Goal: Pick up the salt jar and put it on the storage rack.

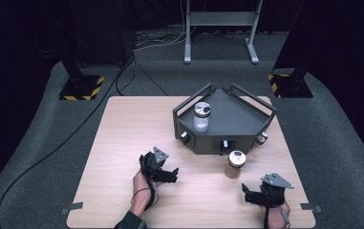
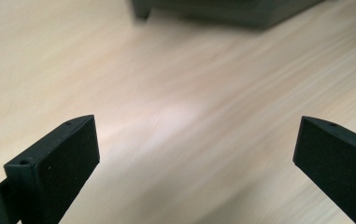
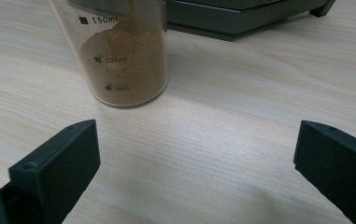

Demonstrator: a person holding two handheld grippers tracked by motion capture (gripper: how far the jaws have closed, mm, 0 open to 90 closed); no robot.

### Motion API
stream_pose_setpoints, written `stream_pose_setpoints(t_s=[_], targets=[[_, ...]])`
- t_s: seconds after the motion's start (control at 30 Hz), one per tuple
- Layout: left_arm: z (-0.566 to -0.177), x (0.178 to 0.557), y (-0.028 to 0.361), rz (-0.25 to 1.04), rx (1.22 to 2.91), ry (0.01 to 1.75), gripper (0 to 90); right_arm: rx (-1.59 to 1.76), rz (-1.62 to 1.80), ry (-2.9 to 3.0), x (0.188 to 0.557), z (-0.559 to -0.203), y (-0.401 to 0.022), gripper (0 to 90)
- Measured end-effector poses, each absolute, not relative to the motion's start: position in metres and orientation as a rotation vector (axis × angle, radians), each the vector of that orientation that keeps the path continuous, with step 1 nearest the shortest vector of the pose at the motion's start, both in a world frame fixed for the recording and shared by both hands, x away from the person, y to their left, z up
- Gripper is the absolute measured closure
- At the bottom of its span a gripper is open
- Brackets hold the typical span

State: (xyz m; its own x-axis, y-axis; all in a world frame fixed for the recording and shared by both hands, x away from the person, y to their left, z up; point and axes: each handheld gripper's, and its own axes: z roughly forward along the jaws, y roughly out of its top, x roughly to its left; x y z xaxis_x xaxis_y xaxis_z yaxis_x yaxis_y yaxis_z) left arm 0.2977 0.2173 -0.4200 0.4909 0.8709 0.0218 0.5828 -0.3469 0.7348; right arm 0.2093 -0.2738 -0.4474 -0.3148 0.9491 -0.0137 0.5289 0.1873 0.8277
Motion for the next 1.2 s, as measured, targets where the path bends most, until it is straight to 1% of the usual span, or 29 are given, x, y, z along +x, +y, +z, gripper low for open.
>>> stream_pose_setpoints(t_s=[0.2,0.37,0.47,1.2], targets=[[-0.438,0.276,0.244,0.554,2.014,1.317,0.2,1.379,1.002,1.933,0.21,-0.447,-0.273,0.0],[-0.439,0.265,0.253,0.581,1.998,1.336,0.4,1.392,1.004,1.929,0.211,-0.447,-0.274,0.0],[-0.438,0.265,0.258,0.564,1.999,1.338,0.5,1.397,1.005,1.927,0.211,-0.446,-0.274,0.0],[-0.439,0.263,0.255,0.575,1.989,1.353,0.2,1.4,0.974,1.933,0.213,-0.445,-0.27,0.0]])
